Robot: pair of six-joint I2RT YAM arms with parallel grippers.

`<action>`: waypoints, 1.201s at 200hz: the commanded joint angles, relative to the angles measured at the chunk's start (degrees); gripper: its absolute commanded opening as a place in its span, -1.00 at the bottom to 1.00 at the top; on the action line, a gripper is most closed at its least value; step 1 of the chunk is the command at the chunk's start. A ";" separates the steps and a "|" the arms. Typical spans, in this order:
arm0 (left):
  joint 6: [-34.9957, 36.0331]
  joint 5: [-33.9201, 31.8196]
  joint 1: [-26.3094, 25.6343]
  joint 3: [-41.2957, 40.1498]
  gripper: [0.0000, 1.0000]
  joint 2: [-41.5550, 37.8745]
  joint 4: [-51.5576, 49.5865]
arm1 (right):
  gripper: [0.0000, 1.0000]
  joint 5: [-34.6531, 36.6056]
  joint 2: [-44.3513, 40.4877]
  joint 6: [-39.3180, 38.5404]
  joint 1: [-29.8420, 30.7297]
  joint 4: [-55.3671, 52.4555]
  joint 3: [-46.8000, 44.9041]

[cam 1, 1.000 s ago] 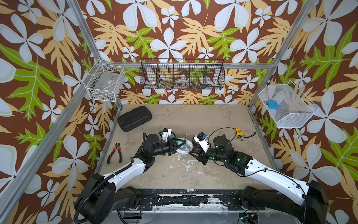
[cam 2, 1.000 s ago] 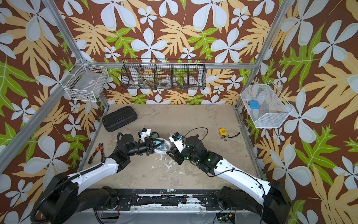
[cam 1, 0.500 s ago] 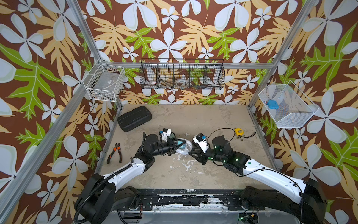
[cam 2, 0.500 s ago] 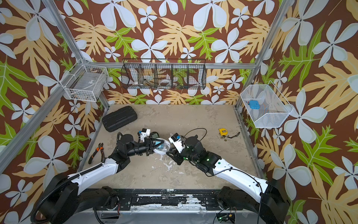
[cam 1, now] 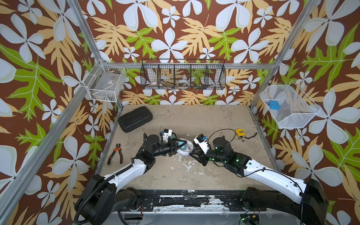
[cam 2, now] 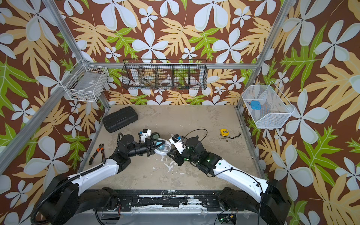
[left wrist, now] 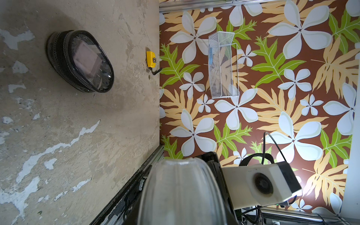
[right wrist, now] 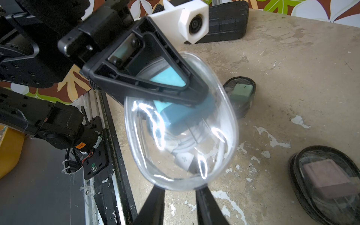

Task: Pack away charging kits
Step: Zip the zipper on the storage bag.

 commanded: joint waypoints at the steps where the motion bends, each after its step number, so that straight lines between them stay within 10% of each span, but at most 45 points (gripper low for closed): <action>1: -0.51 0.79 -0.07 0.35 -0.57 -0.50 1.58 | -0.43 -0.07 0.35 -0.42 0.10 1.20 0.73; 73: -2.57 1.14 -0.03 0.48 -0.59 -0.07 3.90 | -1.00 3.83 0.94 -0.08 1.08 -0.22 0.88; 159: -0.04 2.97 -0.07 0.87 -0.69 -0.87 -0.30 | -1.00 18.22 -0.88 -3.51 1.12 -7.31 2.69; 240: 15.66 15.39 1.34 2.90 -0.81 -3.09 -12.86 | -1.00 15.52 0.31 -8.76 1.04 -8.21 8.12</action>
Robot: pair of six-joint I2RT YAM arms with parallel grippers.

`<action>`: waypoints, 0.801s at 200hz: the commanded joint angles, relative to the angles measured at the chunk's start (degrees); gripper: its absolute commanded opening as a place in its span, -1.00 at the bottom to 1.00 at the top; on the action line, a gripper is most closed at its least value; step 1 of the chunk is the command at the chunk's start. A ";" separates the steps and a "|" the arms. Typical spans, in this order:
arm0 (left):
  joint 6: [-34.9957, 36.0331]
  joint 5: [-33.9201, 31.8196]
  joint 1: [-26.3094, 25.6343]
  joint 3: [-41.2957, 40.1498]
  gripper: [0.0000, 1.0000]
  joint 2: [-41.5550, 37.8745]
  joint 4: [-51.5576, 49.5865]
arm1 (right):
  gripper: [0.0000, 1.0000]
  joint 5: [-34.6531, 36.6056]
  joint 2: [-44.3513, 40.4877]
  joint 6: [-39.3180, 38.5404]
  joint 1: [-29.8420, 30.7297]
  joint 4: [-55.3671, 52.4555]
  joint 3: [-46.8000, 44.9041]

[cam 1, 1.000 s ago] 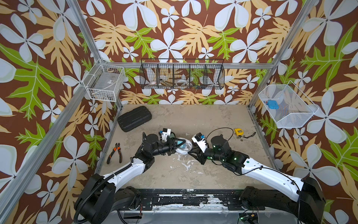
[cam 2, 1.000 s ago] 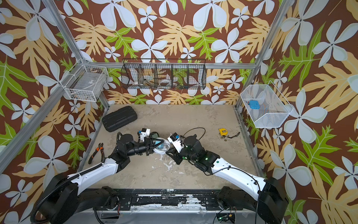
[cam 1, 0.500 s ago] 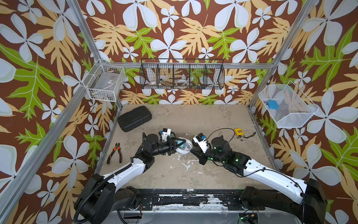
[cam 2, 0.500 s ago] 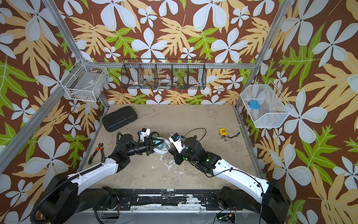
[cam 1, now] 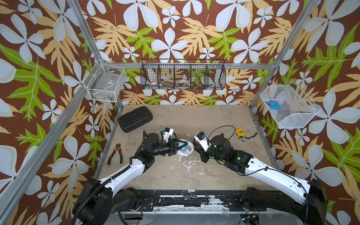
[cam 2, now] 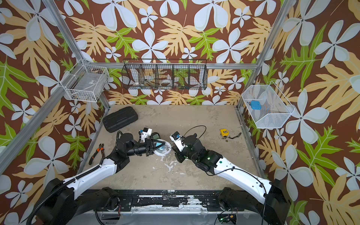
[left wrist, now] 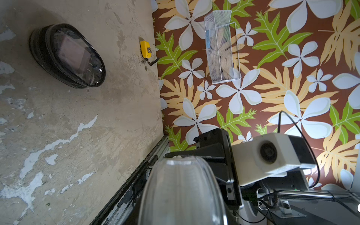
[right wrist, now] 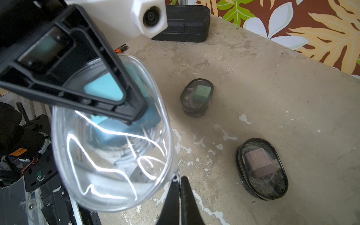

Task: Pack away charging kits
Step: Zip the zipper on the storage bag, then adjust the storage bag.

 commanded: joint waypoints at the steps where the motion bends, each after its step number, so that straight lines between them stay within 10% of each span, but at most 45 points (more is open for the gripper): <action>1: 7.06 10.03 0.88 0.23 -0.81 -0.42 -5.19 | -1.00 0.65 0.22 -2.02 -0.09 1.65 1.76; 61: 26.23 11.92 1.36 7.30 -0.92 0.33 -21.07 | -1.00 -6.62 4.04 -2.99 -0.19 -7.78 7.12; 91: 37.19 4.67 1.36 12.09 -0.93 1.04 -33.77 | -0.12 -16.92 -1.83 -2.63 -1.80 -12.75 6.74; 160: 39.45 7.48 1.36 12.01 -0.82 -0.62 -33.24 | 0.13 -31.82 0.75 1.33 -4.86 -8.34 6.35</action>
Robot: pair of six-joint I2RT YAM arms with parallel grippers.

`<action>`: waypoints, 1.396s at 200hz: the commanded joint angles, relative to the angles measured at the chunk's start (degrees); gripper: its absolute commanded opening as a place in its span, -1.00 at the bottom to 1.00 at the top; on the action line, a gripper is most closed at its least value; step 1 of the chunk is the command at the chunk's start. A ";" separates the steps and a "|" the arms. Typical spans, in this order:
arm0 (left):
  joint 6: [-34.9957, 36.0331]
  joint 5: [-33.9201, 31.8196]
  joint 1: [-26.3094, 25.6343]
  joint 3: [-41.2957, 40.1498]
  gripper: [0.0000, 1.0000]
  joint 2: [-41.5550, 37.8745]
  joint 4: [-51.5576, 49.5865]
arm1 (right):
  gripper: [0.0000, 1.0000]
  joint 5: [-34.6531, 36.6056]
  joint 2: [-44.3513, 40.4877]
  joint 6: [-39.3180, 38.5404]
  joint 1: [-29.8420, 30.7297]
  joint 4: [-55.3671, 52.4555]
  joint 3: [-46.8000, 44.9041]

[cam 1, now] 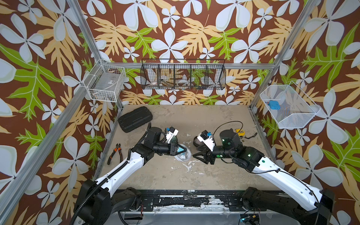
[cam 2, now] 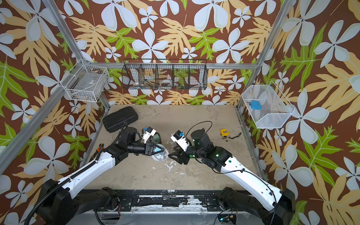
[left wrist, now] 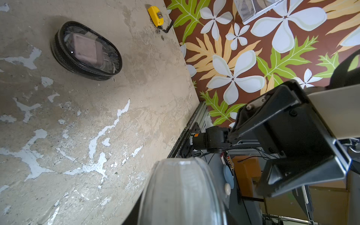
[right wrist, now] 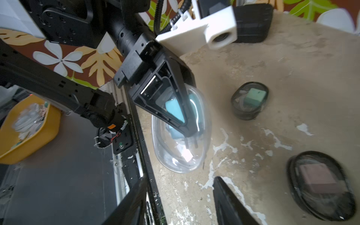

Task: Pack away charging kits
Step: Adjust the storage bag.

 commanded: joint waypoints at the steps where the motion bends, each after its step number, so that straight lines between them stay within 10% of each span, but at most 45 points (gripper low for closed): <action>1: 2.71 2.08 -0.02 0.27 -0.82 -1.46 -0.26 | 0.13 -5.71 3.26 0.78 -0.15 2.07 0.47; 61: 3.84 4.76 -0.17 -0.61 -0.76 -3.12 -0.33 | -0.33 -11.61 7.69 3.63 -0.14 8.36 -0.96; 97: 5.91 1.50 -0.11 0.59 -0.73 -3.11 -3.40 | -1.00 -12.69 9.30 5.94 -0.12 8.15 -1.25; 136: -5.19 -2.29 -0.11 -4.84 0.00 -6.87 8.76 | -1.00 -12.50 6.44 21.50 -0.34 16.59 -5.70; 167: -20.46 -3.90 -0.11 -12.12 0.20 -11.41 28.70 | -1.00 -11.81 4.29 39.12 -0.41 31.38 -12.89; 249: -26.88 -3.82 -0.90 -13.97 0.14 -7.61 36.25 | -1.00 -11.03 4.40 46.31 -0.22 38.06 -13.66; 279: -30.64 -5.62 -0.73 -14.69 -0.59 -8.26 37.02 | -0.79 -11.35 4.05 44.34 -0.13 37.12 -12.31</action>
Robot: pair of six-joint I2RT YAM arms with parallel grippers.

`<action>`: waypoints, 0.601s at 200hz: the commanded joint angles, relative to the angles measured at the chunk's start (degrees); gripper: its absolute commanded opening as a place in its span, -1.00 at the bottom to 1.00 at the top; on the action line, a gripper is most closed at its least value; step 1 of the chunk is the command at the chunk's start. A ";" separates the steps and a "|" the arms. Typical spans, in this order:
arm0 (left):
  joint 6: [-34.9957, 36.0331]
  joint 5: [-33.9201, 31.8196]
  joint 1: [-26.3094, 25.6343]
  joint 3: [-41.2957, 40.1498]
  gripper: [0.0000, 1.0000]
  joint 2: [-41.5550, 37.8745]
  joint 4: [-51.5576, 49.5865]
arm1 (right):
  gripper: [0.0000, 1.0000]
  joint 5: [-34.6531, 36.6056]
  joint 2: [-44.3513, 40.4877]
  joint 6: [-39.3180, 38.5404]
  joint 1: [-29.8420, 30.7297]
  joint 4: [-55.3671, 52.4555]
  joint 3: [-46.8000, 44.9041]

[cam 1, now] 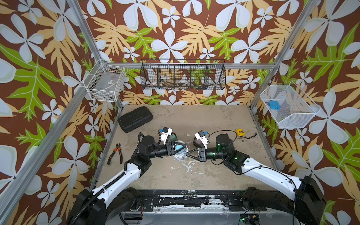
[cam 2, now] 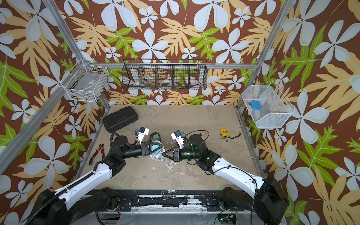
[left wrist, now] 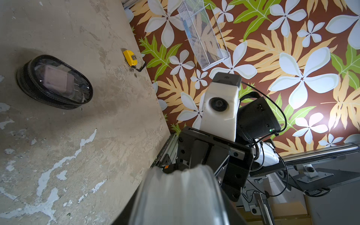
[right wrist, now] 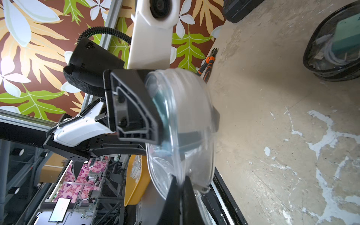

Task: Pack away charging kits
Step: Adjust the storage bag.

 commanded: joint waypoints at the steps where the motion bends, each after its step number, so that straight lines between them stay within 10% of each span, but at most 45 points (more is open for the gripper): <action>1: -3.97 -0.85 0.06 -0.23 -0.61 -0.46 3.33 | -0.77 -0.22 -0.55 -1.04 0.08 2.26 1.37; 22: -6.92 -0.18 0.67 0.06 -0.84 0.21 4.12 | -0.39 1.29 -3.69 -8.13 0.07 -5.25 3.80; 120: -15.30 15.52 3.40 3.29 -0.82 4.85 10.49 | -0.27 24.31 -12.32 -38.96 6.05 -23.89 6.03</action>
